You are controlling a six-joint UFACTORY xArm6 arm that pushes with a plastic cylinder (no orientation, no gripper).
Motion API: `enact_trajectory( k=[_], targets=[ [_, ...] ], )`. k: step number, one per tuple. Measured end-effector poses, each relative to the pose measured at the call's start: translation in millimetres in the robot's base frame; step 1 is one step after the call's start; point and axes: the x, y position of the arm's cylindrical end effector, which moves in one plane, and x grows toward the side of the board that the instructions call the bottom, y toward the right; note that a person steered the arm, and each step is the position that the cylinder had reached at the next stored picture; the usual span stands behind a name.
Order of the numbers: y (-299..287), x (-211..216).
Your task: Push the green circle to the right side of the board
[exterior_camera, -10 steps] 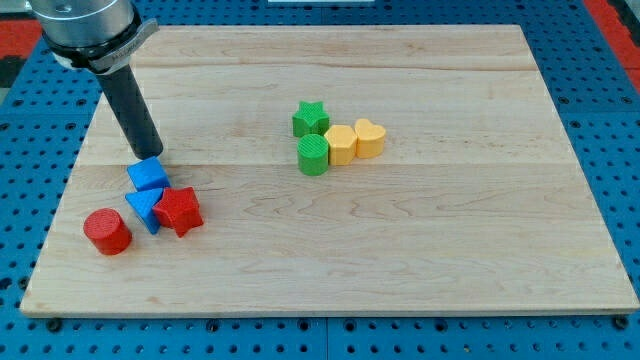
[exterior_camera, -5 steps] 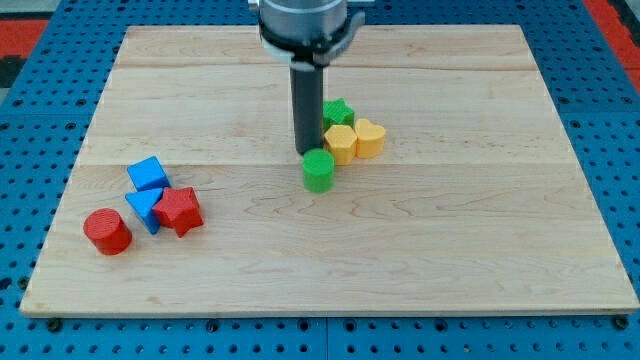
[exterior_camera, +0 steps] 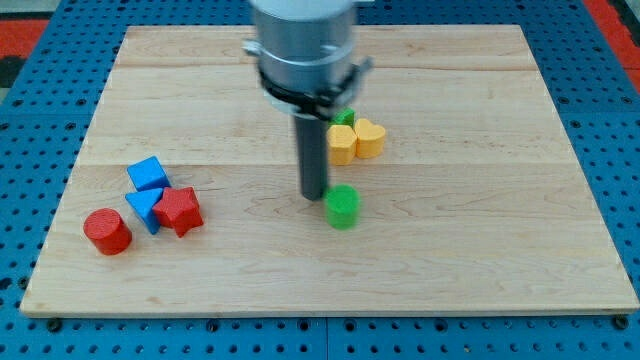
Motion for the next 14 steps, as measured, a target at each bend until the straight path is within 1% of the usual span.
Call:
enact_trajectory(
  k=[1,2,3,4,5,6,7,8,9,10,11,12,13,14],
  targets=[
    [-1,1],
    [5,26],
    [-35,35],
    [38,17],
    [75,19],
    [78,7],
    [118,-33],
    [138,-4],
    [66,-50],
    [32,5],
    [83,24],
    [102,19],
    [136,11],
    [128,-24]
  ],
)
